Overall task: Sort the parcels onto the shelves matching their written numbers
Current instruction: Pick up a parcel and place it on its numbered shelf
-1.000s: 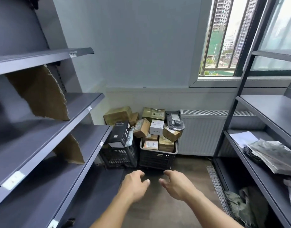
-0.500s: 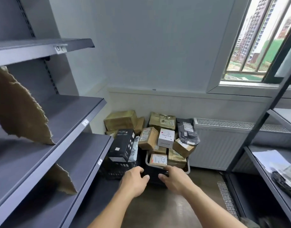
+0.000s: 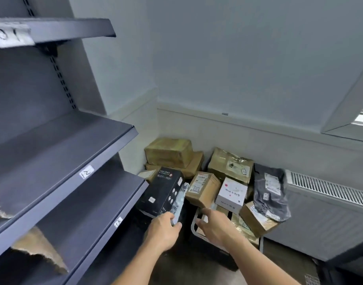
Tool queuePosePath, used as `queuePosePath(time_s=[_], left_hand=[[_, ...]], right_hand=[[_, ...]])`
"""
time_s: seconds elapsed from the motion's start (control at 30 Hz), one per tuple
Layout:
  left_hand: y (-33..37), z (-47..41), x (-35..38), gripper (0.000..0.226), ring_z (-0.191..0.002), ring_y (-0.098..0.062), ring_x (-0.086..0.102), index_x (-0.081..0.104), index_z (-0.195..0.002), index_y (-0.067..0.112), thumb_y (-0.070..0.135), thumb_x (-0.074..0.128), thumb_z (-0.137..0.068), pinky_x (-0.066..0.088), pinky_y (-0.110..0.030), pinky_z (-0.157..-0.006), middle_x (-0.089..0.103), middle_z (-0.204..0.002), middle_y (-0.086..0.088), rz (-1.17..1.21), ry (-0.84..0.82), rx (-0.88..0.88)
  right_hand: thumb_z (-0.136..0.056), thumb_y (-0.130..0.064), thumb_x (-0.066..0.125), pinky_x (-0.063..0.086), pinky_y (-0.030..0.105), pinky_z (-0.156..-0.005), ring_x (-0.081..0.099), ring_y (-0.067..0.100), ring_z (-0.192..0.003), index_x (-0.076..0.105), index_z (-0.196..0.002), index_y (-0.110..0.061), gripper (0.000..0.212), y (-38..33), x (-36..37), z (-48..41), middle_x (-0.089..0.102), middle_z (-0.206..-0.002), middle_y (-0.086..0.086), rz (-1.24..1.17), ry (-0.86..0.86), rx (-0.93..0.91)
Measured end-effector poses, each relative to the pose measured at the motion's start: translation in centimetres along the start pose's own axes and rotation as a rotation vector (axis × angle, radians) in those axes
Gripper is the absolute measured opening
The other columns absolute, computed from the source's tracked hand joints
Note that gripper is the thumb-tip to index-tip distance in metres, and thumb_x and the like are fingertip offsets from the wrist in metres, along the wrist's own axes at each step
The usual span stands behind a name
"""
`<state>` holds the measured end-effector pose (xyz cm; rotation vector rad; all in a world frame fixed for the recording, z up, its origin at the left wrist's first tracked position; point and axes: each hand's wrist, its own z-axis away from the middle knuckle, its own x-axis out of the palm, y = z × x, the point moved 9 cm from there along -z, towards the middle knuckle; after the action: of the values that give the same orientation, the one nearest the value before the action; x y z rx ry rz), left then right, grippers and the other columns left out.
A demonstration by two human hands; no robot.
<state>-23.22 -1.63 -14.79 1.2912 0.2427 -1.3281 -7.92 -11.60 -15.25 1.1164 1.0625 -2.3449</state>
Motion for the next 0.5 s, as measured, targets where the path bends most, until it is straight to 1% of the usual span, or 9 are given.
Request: queuePosePath(time_s=[0.1, 0.17, 0.23, 0.37, 0.4, 0.5], left_hand=[[0.8, -2.9, 0.3, 0.044, -0.120, -0.017, 0.056, 0.054, -0.137, 0.025, 0.042, 0.056, -0.097, 0.047, -0.028, -0.094, 0.057, -0.137, 0.003, 0.027, 0.021, -0.071], [0.9, -4.5, 0.5, 0.045, -0.121, -0.016, 0.055, 0.052, -0.138, 0.025, 0.042, 0.056, -0.097, 0.048, -0.029, -0.096, 0.057, -0.137, 0.003, 0.046, 0.037, -0.113], [0.7, -5.9, 0.6, 0.044, -0.120, -0.016, 0.056, 0.053, -0.137, 0.025, 0.043, 0.055, -0.097, 0.048, -0.029, -0.094, 0.057, -0.136, 0.004, 0.053, 0.050, -0.162], [0.0, -8.0, 1.0, 0.035, -0.113, -0.020, 0.059, 0.060, -0.125, 0.023, 0.043, 0.054, -0.097, 0.050, -0.031, -0.089, 0.063, -0.127, 0.002, 0.036, 0.062, -0.252], [-0.2, -8.6, 1.1, 0.034, -0.114, -0.021, 0.059, 0.060, -0.124, 0.022, 0.042, 0.054, -0.097, 0.050, -0.031, -0.089, 0.063, -0.127, 0.001, 0.038, 0.062, -0.268], [-1.2, -10.5, 1.7, 0.043, -0.120, -0.020, 0.056, 0.054, -0.135, 0.024, 0.043, 0.054, -0.097, 0.049, -0.031, -0.092, 0.059, -0.134, 0.002, 0.060, 0.050, -0.304]], right_hand=[[-0.099, -0.048, 0.051, 0.048, 0.036, -0.101, 0.057, 0.023, -0.125, 0.047, -0.145, -0.022, 0.052, 0.3, -0.7, -4.3, 0.059, -0.140, 0.004, 0.023, -0.069, -0.037], [-0.099, -0.046, 0.051, 0.049, 0.036, -0.099, 0.059, 0.023, -0.121, 0.048, -0.145, -0.020, 0.052, 0.2, -1.2, -6.8, 0.061, -0.135, 0.005, 0.042, -0.095, -0.071], [-0.101, -0.042, 0.051, 0.048, 0.036, -0.100, 0.058, 0.023, -0.123, 0.045, -0.147, -0.019, 0.052, -0.1, -1.4, -9.0, 0.060, -0.137, 0.005, 0.055, -0.136, -0.100], [-0.103, -0.039, 0.049, 0.045, 0.035, -0.104, 0.055, 0.024, -0.128, 0.040, -0.152, -0.016, 0.055, -0.4, -1.1, -12.2, 0.056, -0.144, 0.006, 0.064, -0.207, -0.123], [-0.103, -0.039, 0.049, 0.045, 0.034, -0.105, 0.054, 0.024, -0.129, 0.039, -0.152, -0.014, 0.056, -0.6, -1.1, -13.0, 0.055, -0.145, 0.006, 0.065, -0.218, -0.129], [-0.105, -0.035, 0.048, 0.043, 0.030, -0.101, 0.053, 0.024, -0.129, 0.039, -0.150, -0.013, 0.051, -1.0, -1.0, -15.2, 0.054, -0.144, 0.008, 0.057, -0.248, -0.131]])
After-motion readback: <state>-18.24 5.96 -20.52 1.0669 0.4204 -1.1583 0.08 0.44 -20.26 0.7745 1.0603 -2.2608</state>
